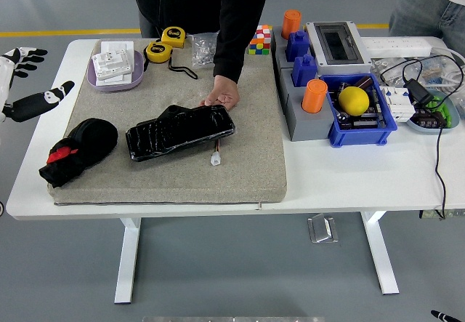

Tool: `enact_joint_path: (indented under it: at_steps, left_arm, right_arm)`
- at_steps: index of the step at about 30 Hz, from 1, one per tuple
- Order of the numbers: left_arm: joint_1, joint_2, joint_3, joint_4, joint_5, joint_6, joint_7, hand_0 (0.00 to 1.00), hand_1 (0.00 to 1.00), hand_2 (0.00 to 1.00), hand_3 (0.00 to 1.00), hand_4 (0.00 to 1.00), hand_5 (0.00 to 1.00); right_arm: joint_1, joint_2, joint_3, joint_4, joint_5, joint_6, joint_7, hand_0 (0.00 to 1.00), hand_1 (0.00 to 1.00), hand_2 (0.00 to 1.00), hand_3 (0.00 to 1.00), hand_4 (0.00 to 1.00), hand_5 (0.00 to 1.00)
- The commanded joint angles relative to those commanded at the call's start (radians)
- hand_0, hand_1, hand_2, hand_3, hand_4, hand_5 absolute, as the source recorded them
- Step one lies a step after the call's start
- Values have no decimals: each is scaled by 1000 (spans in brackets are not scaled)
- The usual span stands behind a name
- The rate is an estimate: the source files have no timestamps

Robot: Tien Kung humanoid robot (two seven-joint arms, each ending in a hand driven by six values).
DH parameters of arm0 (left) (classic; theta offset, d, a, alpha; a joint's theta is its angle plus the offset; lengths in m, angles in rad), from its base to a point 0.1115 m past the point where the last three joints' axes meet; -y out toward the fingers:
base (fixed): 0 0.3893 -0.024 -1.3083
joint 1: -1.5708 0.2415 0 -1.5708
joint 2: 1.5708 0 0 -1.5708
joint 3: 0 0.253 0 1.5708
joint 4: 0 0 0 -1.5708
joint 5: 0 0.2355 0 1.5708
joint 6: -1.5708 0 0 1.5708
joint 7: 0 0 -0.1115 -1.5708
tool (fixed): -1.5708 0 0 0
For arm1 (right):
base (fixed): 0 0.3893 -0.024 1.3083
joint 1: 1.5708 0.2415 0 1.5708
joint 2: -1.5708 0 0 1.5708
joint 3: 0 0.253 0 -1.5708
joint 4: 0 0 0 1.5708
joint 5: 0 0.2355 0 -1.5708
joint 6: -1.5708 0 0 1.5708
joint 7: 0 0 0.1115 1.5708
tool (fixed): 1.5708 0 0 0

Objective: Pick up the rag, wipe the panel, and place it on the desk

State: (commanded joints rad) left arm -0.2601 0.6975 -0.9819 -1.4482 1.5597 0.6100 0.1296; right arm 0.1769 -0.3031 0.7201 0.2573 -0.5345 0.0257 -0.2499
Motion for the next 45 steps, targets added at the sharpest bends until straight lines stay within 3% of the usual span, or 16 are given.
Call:
enact_joint_path:
  at_steps: [8, 19, 25, 36, 45]
  left_arm:
    - [-25, -39, 46, 123, -30, 22, -50, 577, 681, 751, 725, 885, 451]
    - [-56, -94, 110, 243, -68, 29, -86, 579, 686, 755, 707, 871, 433]
    - [-64, -131, 139, 277, -75, 28, -89, 575, 687, 758, 709, 867, 420]
    - [-78, -175, 191, 318, -76, 30, -88, 565, 683, 759, 702, 857, 398]
    - [-120, -223, 242, 407, -96, 32, -87, 562, 686, 767, 696, 847, 383]
  right_arm:
    - [1, 1, -2, 2, 7, -1, 2, 761, 577, 703, 600, 998, 543]
    - [1, 0, -9, 2, 13, 0, 3, 761, 577, 703, 600, 998, 542]
    - [2, 1, -9, 4, 12, -1, 4, 761, 577, 703, 600, 998, 542]
    - [0, 0, -17, 5, 20, 0, 5, 761, 576, 703, 599, 998, 542]
    - [4, 5, -26, 6, 24, 0, 8, 760, 573, 701, 599, 998, 542]
